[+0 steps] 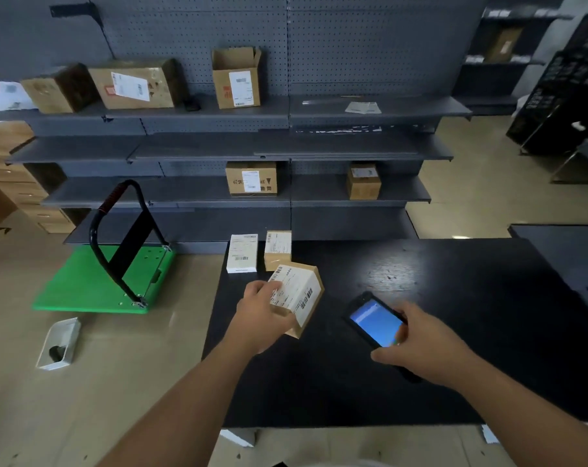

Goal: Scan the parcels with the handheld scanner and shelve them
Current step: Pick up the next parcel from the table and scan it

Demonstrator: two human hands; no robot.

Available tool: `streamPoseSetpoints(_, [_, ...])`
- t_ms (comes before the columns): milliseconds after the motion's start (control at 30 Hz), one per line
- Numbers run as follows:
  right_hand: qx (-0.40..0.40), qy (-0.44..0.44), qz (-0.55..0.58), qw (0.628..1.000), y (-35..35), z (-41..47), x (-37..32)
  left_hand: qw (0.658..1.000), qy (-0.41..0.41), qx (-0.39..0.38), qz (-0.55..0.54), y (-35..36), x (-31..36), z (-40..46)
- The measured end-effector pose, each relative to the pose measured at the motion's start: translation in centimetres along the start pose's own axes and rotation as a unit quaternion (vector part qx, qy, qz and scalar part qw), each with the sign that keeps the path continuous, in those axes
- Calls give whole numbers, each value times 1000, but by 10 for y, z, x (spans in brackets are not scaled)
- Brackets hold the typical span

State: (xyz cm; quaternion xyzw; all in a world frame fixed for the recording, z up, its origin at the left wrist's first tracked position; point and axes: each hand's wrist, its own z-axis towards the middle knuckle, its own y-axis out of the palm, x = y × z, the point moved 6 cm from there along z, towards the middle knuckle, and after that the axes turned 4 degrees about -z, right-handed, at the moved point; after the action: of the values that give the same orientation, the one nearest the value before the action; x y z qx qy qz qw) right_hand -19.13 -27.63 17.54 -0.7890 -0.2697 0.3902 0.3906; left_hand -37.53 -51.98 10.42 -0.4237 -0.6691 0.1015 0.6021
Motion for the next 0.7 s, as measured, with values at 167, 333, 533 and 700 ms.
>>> streamPoseSetpoints(167, [64,100,102,988,2,-23,43,997,38,-56,27,37,17,6])
streamPoseSetpoints(333, [112,186,161,963,10,-60,89,986,92,-129,51,82,54,2])
streamPoseSetpoints(533, [158,260,180,935,3,-115,150,966,166,-182,80,140,119,-22])
streamPoseSetpoints(700, [191,311,221,904,-6,-168,213,948,222,-208,95,201,183,-55])
